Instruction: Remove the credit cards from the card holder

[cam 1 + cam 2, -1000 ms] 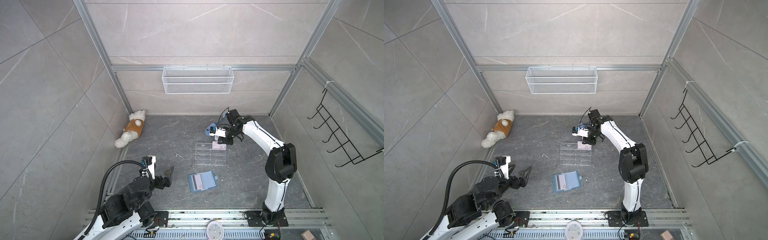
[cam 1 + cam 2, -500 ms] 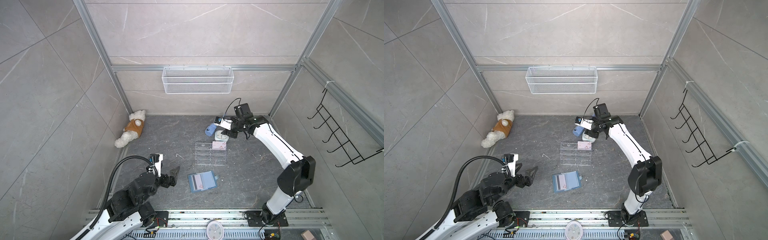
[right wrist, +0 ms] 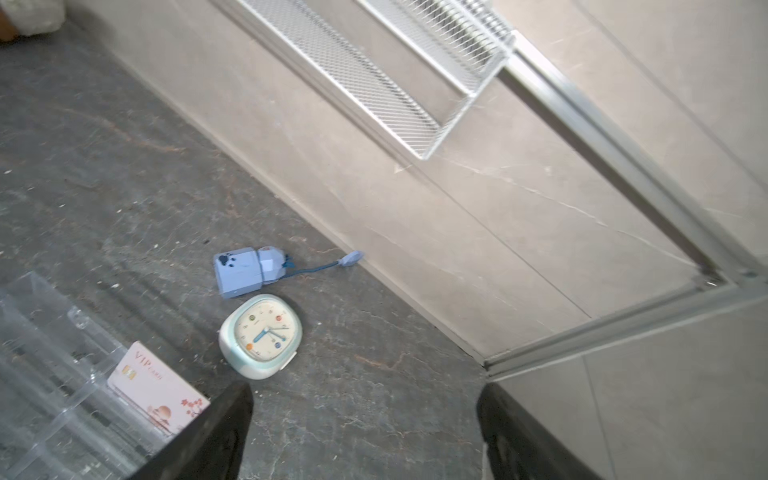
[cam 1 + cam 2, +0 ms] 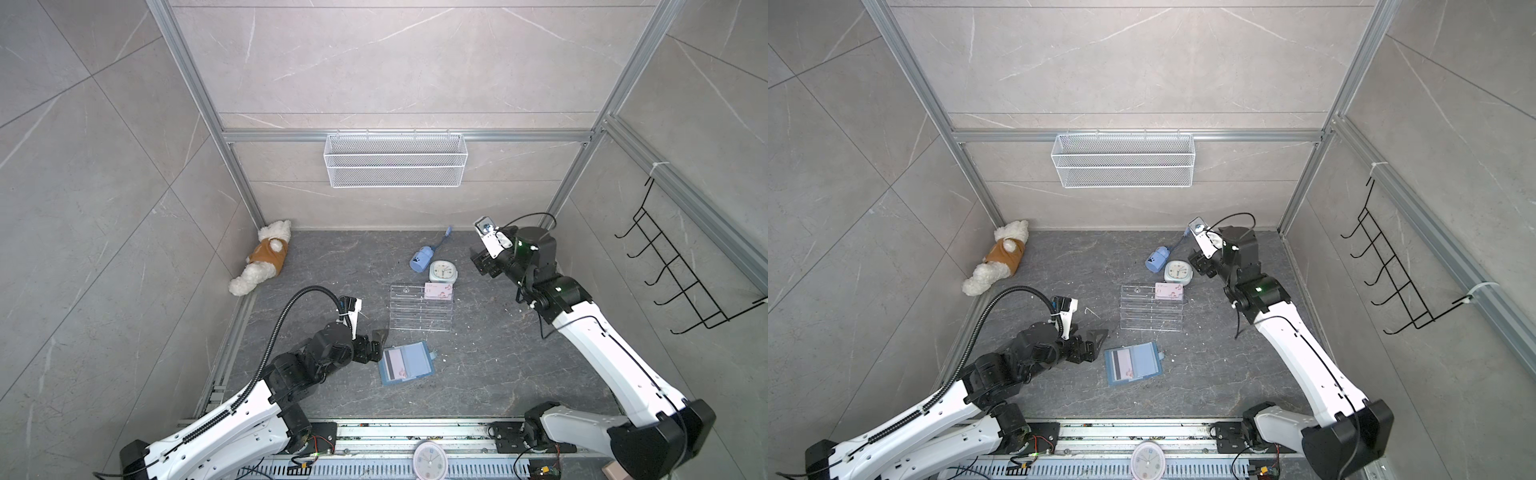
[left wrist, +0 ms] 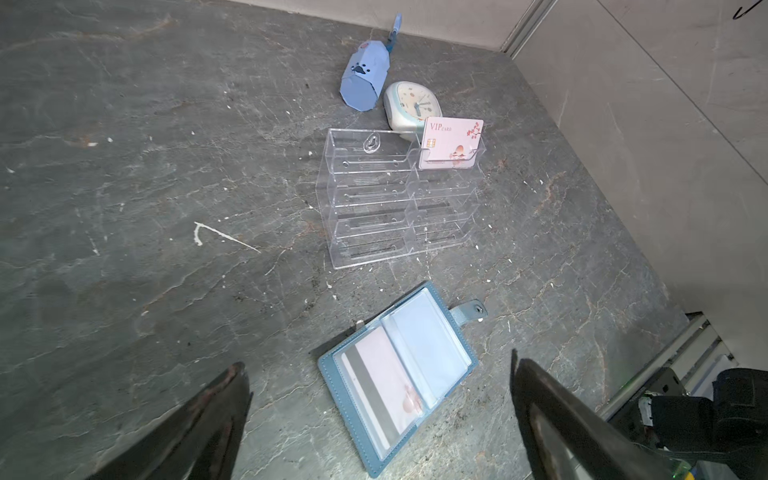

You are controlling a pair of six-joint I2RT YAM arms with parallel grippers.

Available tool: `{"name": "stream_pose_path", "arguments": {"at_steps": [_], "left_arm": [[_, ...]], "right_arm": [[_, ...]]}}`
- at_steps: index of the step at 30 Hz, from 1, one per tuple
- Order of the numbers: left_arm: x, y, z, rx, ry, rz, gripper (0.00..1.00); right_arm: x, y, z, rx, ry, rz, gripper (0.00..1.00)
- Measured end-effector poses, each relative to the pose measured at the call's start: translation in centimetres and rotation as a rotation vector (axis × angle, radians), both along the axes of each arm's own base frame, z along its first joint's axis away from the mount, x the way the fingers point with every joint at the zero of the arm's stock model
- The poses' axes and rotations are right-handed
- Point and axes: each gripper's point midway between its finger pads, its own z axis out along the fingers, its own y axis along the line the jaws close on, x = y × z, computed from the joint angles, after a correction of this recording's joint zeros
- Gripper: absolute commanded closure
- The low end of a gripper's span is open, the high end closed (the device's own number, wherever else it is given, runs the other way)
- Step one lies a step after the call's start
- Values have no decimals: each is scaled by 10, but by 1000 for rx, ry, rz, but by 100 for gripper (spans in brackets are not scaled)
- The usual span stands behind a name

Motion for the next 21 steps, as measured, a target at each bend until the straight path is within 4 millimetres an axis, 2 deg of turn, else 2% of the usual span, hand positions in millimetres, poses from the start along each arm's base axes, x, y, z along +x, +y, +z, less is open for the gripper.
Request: {"name": "stream_pose_path", "arguments": {"at_steps": [2,4,9,15,21], "left_arm": [[2,-6,-5,-18,22,1,0],[3,-11,-10,-32,41,4,0],[7,-17,-21,-42,87,27,1],[7,-21,-33,-62,150,53,1],[2,-15,-55,-78,213,102,1]], "right_arm": [[-9,-13,14,55,-51,-63,5],[-15,-23,22,97,-81,-114,0],[-27,-48,30,211,-95,-256,0],[-46,-60,25,310,-45,-327,0],[-79,-67,45,492,-78,-314,0]]}}
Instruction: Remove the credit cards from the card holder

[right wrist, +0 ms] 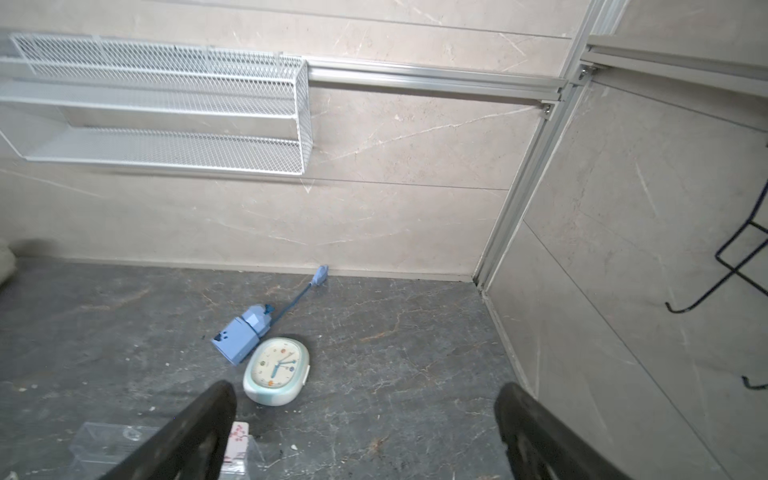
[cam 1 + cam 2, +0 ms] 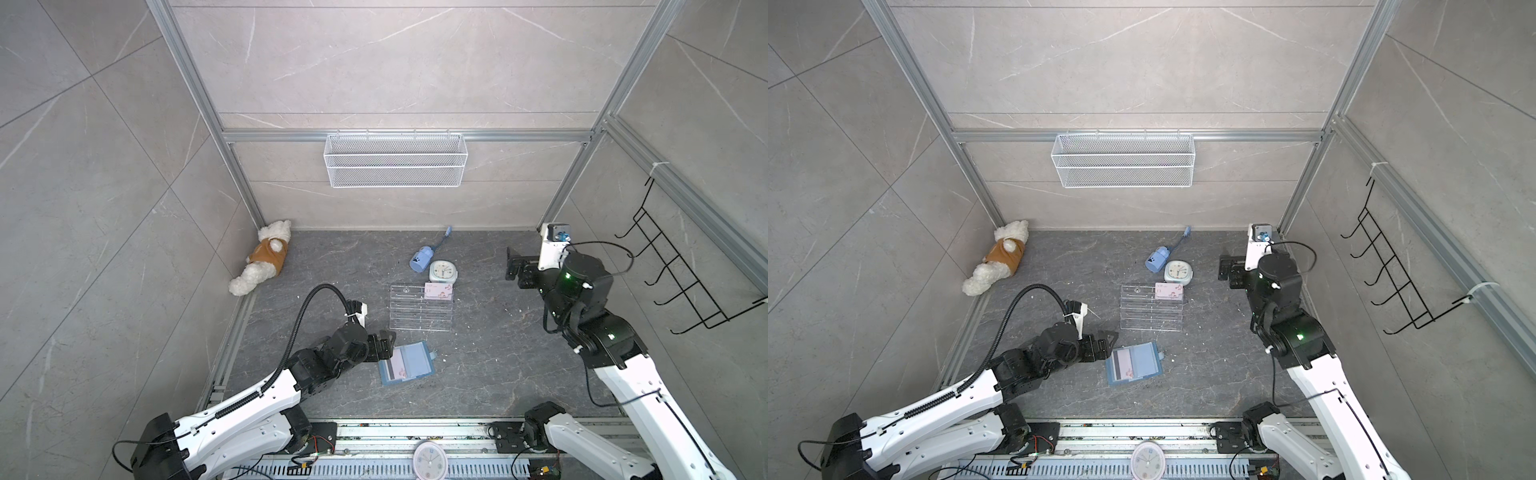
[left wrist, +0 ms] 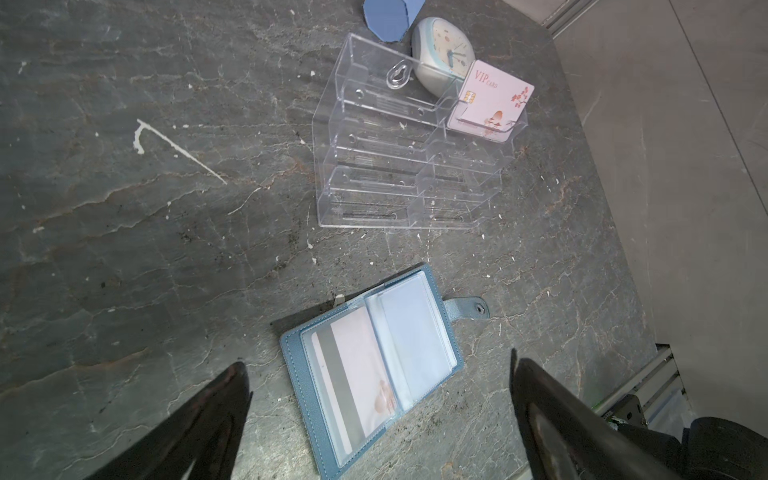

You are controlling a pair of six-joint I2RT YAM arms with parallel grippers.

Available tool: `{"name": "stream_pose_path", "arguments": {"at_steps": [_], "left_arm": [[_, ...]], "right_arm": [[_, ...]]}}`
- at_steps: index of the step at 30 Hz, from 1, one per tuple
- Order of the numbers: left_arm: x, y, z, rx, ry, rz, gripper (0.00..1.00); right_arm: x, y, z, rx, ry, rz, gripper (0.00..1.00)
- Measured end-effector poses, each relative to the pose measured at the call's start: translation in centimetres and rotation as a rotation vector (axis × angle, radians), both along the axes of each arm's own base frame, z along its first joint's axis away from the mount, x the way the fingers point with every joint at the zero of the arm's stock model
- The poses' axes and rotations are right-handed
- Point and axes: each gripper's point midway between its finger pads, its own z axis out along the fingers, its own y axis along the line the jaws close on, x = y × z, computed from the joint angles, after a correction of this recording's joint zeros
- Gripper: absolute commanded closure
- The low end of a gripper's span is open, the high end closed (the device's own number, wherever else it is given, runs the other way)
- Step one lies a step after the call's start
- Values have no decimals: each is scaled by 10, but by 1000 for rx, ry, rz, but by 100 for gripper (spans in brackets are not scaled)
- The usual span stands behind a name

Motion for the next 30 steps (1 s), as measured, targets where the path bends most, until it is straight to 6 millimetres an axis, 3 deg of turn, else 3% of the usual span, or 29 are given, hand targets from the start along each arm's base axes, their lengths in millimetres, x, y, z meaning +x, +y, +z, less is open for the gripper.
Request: {"name": "stream_pose_path", "arguments": {"at_steps": [6,16,22,30], "left_arm": [[0,9,-13,-14,54,56,1],[3,22,-37,-67,189,161,2],[-3,34,-54,-114,264,213,3],[0,34,-58,-227,338,239,6]], "right_arm": [[-19,1,0,119,6,31,0],[-40,18,-31,259,155,121,0],[-50,32,-58,322,269,176,0],[-61,53,-113,414,435,244,0]]}}
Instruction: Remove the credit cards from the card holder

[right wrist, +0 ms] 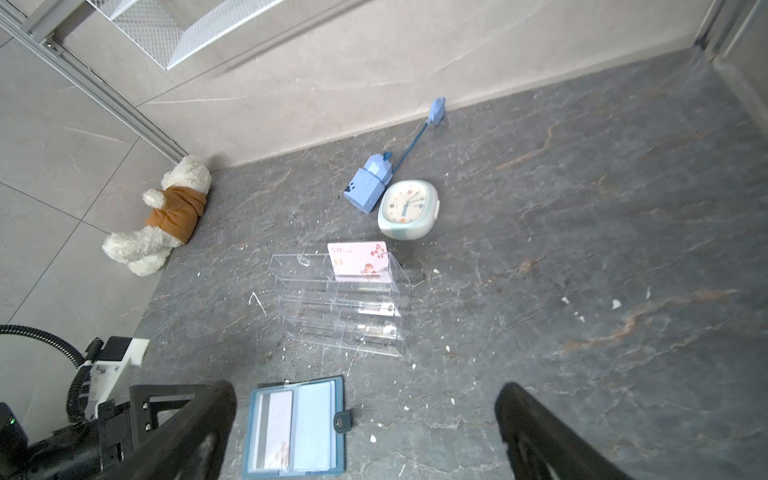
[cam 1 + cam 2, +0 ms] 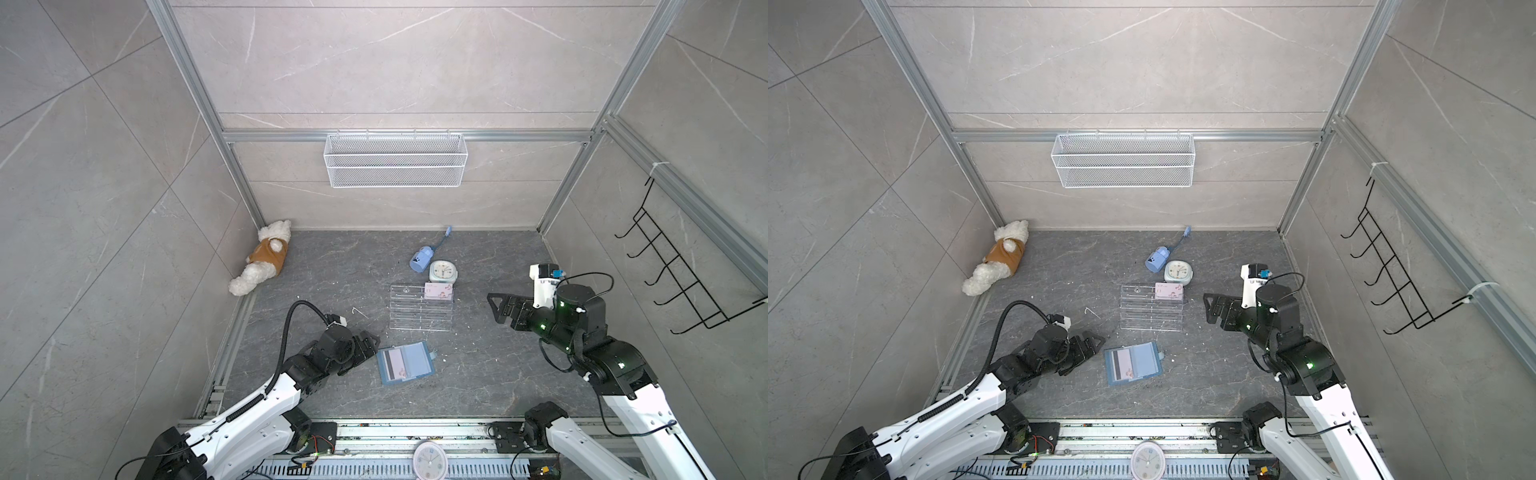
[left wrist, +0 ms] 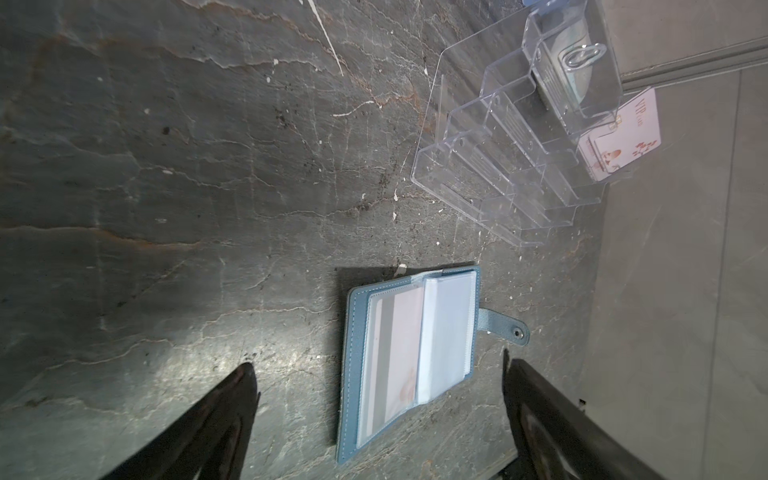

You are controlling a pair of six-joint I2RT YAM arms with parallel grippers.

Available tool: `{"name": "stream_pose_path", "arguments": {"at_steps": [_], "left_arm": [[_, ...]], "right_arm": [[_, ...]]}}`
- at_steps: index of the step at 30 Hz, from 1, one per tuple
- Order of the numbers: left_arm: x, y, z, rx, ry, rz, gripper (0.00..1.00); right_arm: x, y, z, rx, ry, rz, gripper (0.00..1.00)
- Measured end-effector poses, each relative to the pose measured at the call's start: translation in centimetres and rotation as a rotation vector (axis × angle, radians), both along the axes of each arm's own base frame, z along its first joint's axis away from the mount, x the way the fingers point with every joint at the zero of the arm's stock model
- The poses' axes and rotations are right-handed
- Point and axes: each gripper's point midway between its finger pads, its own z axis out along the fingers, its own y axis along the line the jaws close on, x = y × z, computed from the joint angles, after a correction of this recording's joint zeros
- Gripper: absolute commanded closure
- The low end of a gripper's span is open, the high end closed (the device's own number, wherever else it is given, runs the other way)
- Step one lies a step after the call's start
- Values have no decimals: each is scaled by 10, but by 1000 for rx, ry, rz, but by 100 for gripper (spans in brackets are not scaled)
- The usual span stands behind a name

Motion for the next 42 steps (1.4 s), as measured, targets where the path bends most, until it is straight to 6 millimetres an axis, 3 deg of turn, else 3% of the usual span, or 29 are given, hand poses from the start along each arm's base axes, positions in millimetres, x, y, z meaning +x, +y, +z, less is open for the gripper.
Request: {"name": "stream_pose_path", "arguments": {"at_steps": [8,18,25,30,42], "left_arm": [[-6,-1,-21,-59,84,9,8],[-12,-5,-35,-117,123,18,9],[-14,-5,-38,-132,134,24,10],[-14,-7,-37,-151,132,25,11],[-15,-19,-39,-199,161,-10,27]], "right_arm": [[-7,20,-62,64,164,69,0],[-7,51,-127,203,338,142,9],[-8,75,-141,262,367,200,13],[-17,95,-161,268,419,245,18],[-35,148,-188,239,484,357,44]]}}
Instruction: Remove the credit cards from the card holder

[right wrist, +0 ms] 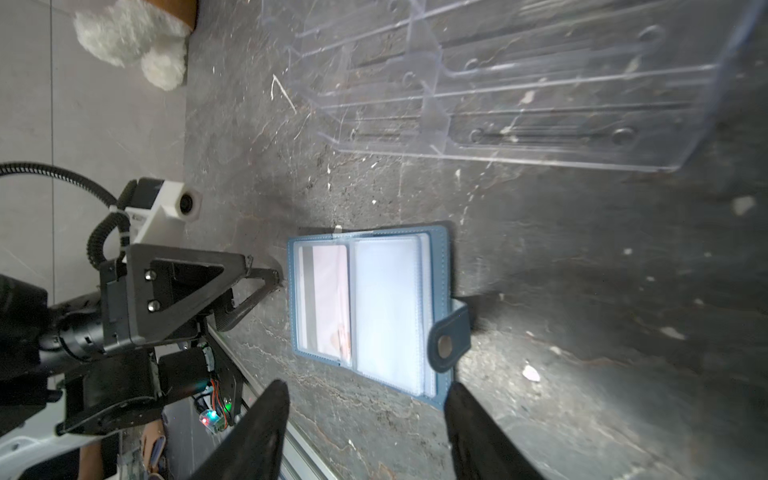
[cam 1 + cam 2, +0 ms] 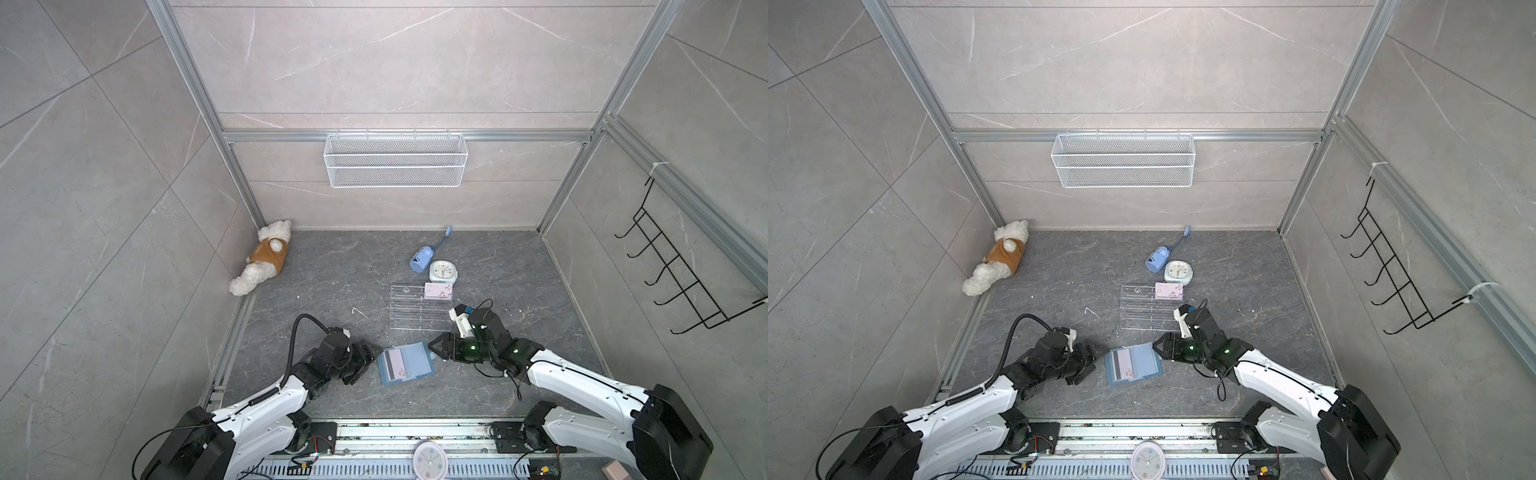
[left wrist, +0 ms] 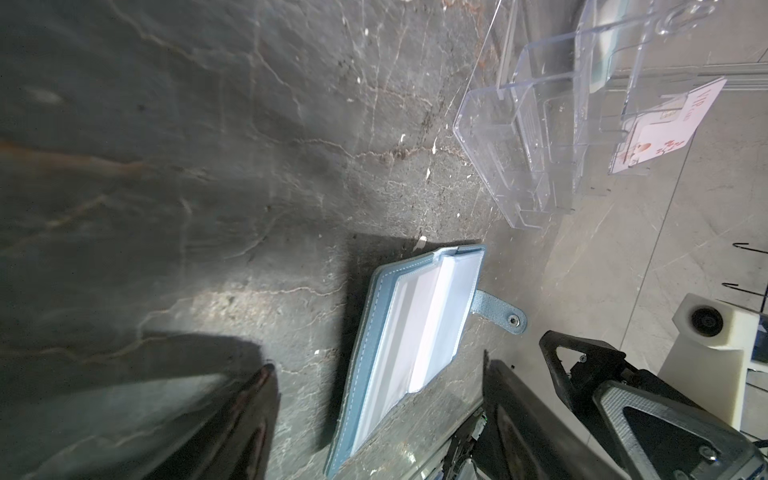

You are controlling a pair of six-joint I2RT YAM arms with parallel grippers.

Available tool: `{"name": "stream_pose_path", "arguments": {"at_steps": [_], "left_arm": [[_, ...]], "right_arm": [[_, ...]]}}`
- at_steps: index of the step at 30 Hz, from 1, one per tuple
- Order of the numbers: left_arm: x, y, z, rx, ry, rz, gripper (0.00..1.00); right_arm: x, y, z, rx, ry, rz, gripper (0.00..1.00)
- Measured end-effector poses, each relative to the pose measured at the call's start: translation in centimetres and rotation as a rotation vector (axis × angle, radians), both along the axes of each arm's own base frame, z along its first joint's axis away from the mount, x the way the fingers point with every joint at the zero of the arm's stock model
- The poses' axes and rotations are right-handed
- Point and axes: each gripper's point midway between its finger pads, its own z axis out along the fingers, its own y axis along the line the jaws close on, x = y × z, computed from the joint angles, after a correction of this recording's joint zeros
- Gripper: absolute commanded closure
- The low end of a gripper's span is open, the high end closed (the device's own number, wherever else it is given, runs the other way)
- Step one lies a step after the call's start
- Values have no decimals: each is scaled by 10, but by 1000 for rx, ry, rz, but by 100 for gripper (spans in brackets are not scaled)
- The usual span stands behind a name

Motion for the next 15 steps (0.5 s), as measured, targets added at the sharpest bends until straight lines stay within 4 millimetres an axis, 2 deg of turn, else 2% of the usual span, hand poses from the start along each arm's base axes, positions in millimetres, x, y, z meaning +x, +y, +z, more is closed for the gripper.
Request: {"name": "stream_pose_path", "arguments": {"at_steps": [8,15], "left_arm": [[-2,-6,0,-34,2,-20,41],[-7,-6,-9,-28,36,-35,48]], "right_arm": [[-19,27,-15,-32,13,73,54],[-17,37,-21,-51,9,73,64]]}}
